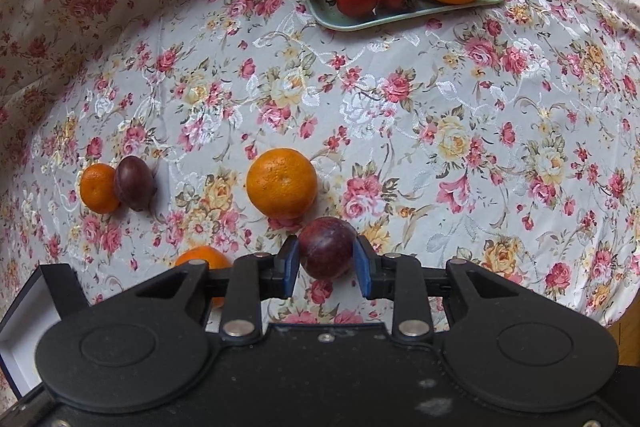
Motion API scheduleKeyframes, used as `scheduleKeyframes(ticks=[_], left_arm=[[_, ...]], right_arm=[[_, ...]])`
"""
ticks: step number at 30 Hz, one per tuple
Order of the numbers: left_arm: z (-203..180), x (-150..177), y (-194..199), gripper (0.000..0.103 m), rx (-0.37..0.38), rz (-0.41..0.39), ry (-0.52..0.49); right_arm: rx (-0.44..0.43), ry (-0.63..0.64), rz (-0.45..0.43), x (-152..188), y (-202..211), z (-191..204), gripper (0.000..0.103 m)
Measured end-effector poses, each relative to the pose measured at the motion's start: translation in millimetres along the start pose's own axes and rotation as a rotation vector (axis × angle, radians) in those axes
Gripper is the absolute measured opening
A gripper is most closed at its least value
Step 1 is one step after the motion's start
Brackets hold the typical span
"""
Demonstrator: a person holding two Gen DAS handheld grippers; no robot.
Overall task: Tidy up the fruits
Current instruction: 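Lift the tomato with left tool while right gripper closes on a dark red plum, then carry the tomato in left tool and the plum in right tool over the box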
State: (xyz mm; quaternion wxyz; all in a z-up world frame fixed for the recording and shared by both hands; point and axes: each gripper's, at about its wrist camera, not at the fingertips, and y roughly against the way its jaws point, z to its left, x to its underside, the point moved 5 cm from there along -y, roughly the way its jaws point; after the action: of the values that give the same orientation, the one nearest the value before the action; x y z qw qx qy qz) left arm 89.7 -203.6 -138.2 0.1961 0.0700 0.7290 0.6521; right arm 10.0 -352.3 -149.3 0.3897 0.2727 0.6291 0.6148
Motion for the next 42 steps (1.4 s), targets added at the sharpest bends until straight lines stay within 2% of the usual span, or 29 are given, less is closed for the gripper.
scheduleKeyframes(ticks=[4,11,14,15,16,21,25,27,29,31,33,38,42], left_arm=[[0,-3,-1,0.043,0.004,0.000,0.009],[-1,-5,2,0.043,0.009,-0.006,0.006],[3,-6,5,0.043,0.010,-0.013,0.017],[5,-6,7,0.043,0.009,-0.017,0.022],[7,-7,8,0.043,0.008,-0.022,0.029],[17,-7,12,0.043,0.002,-0.030,0.058],[17,-7,11,0.043,-0.003,-0.027,0.063],[15,-6,10,0.043,-0.001,-0.026,0.053],[12,-5,9,0.043,-0.001,-0.024,0.040],[11,-5,7,0.043,-0.005,-0.021,0.036],[12,-6,6,0.043,-0.004,-0.016,0.041],[12,-7,6,0.043,-0.002,-0.018,0.042],[11,-6,5,0.043,-0.002,-0.013,0.036]], right_arm=[[-0.007,-0.006,0.034,-2,-7,0,0.036],[0.015,0.003,0.011,-2,-1,1,0.033],[-0.004,0.003,0.014,-1,7,2,0.023],[-0.013,0.004,0.011,-1,11,3,0.011],[-0.020,0.006,0.009,-1,15,4,0.008],[-0.059,0.007,0.007,1,26,5,0.015],[-0.014,0.006,-0.003,2,15,0,0.018],[-0.008,0.011,-0.048,1,16,1,0.018],[-0.009,0.035,-0.079,0,16,5,0.026],[0.012,0.059,-0.068,1,10,7,0.034],[0.054,0.068,-0.085,1,4,5,0.035],[0.032,0.037,0.018,-1,-22,-5,0.036],[0.034,0.037,0.005,0,-21,-4,0.037]])
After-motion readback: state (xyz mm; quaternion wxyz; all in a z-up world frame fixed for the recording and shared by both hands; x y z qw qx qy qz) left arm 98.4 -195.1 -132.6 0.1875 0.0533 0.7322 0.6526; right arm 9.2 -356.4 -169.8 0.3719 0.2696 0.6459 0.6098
